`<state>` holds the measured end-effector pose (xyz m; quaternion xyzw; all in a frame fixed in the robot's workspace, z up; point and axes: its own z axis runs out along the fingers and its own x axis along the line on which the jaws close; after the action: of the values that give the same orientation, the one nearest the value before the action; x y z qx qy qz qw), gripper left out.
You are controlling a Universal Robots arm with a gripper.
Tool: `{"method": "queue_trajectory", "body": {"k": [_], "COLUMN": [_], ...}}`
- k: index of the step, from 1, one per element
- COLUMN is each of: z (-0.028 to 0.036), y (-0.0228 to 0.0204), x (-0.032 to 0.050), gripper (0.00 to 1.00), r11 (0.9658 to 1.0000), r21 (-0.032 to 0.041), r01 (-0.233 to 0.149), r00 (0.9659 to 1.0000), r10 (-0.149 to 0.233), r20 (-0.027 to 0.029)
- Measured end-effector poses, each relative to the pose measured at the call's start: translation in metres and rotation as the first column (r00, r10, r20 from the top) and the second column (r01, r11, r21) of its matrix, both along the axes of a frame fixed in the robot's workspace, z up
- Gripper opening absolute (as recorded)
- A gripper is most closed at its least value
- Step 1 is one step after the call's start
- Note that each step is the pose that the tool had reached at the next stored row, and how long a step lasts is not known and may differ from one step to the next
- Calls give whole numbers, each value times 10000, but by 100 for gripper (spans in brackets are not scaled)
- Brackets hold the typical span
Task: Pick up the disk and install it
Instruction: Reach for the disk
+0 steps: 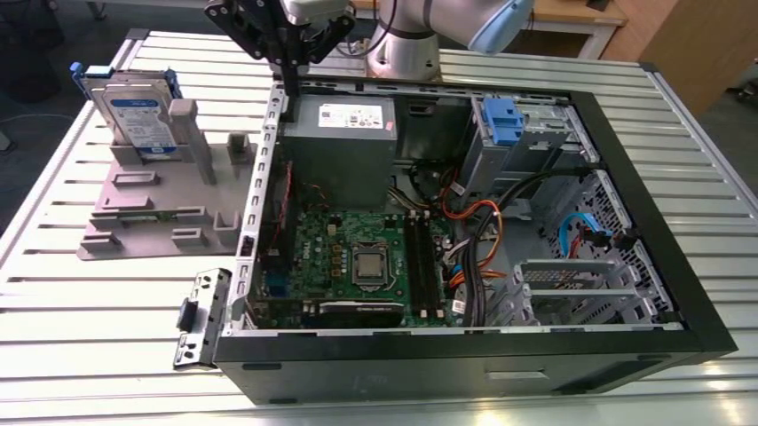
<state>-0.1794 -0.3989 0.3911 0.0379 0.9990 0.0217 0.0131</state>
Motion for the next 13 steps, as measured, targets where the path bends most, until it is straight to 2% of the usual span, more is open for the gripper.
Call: {"method": "queue_trajectory", "body": {"k": [13], "z": [-1], "y": [0], "x": [-37], "gripper": [10], "r11": [10000], "r21": [0], "r01": [0], "r00": [10000], "r10": [0], "r20": [0]}}
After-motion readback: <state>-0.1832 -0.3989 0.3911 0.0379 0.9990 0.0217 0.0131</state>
